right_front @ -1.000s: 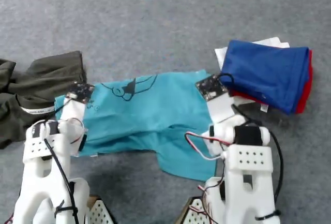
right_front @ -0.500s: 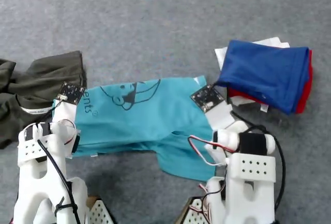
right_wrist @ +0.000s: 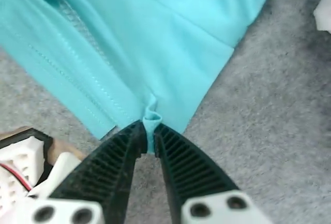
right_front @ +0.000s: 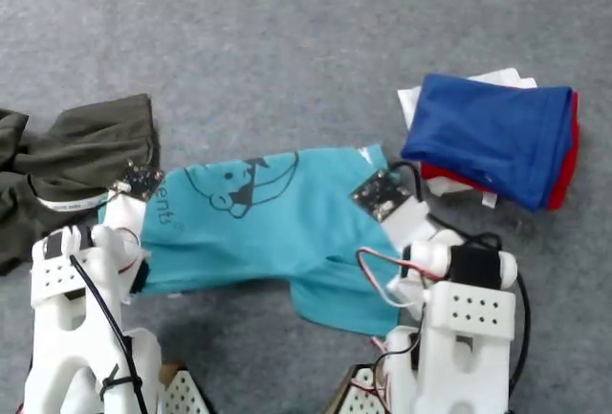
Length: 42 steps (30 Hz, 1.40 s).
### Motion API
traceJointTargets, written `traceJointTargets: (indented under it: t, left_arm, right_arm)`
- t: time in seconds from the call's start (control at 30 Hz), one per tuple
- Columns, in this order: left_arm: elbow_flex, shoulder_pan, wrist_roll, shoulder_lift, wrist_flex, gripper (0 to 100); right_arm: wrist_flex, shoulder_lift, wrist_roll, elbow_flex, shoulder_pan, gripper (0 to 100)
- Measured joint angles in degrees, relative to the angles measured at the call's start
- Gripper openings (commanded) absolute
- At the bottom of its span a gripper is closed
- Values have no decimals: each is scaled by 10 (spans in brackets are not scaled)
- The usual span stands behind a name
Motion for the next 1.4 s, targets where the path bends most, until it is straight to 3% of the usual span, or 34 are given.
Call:
traceJointTargets:
  t: [0.1,0.23,0.3,0.4,0.47,0.7,0.97,1.13,1.23,1.4]
  left_arm:
    - [-23,-27,0,0,16,200]
    - [-56,-76,4,0,19,228]
    - [-69,-93,8,0,21,219]
    - [-98,-107,21,0,21,134]
    - [-129,-107,47,0,21,25]
    - [-258,-105,75,0,22,40]
    - [-254,-18,75,0,86,44]
    - [-200,-13,76,0,55,43]
    - [-164,-13,78,0,19,43]
    - [-150,-13,78,0,5,43]
  right_arm:
    - [-2,0,0,0,0,234]
    - [-9,0,0,-17,0,215]
    - [-9,0,0,-35,0,178]
    - [-9,0,0,-64,0,29]
    - [-9,0,-10,-83,-12,30]
    - [-23,69,-108,-128,-116,15]
    - [-28,262,-162,-215,-155,15]
    - [33,339,-74,-231,-215,21]
    - [60,347,-17,-232,-254,102]
    - [68,351,2,-229,-284,156]
